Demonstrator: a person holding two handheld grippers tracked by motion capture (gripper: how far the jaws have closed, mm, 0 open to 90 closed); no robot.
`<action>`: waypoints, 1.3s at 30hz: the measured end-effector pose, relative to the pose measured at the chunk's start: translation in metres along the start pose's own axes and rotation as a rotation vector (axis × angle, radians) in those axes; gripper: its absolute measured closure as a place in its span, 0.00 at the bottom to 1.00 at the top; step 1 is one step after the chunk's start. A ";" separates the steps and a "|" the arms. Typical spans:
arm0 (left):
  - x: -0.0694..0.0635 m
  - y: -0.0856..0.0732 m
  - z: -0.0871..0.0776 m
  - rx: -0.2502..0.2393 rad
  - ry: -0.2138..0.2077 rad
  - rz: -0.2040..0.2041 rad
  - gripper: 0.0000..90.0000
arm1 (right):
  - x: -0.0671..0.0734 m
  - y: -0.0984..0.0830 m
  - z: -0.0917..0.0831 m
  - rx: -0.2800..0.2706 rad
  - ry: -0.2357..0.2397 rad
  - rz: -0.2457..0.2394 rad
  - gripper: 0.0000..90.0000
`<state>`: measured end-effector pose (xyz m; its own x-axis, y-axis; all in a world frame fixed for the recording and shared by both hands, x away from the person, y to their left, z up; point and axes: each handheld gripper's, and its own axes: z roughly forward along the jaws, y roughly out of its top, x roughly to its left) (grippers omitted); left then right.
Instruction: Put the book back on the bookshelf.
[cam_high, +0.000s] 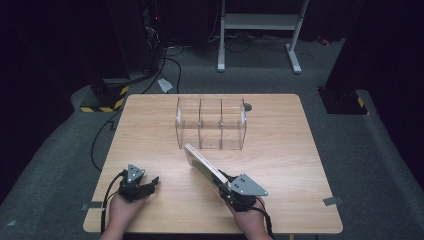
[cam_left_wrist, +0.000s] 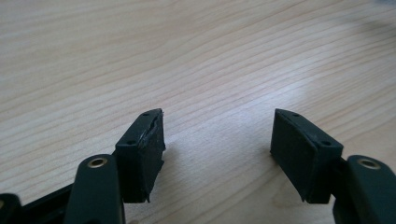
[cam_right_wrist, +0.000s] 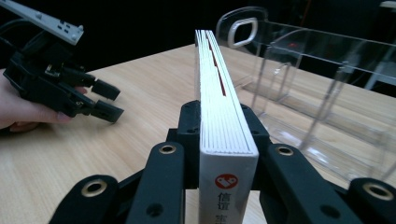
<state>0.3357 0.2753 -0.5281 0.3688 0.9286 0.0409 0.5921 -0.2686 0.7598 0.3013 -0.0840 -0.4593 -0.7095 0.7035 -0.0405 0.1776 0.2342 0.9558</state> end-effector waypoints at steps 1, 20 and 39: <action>0.001 0.001 0.001 0.002 -0.002 -0.003 0.37 | -0.002 0.000 -0.003 -0.003 -0.011 0.005 0.84; 0.004 0.004 0.006 0.014 -0.022 -0.029 0.31 | -0.033 0.013 -0.040 -0.100 -0.177 0.066 0.84; 0.003 0.003 0.005 0.014 -0.014 -0.038 0.31 | -0.058 0.018 -0.052 -0.123 -0.343 0.101 0.84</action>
<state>0.3424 0.2754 -0.5289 0.3563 0.9344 0.0031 0.6159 -0.2374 0.7512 0.3100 -0.1556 -0.4241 -0.4197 0.9074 -0.0195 0.1367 0.0844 0.9870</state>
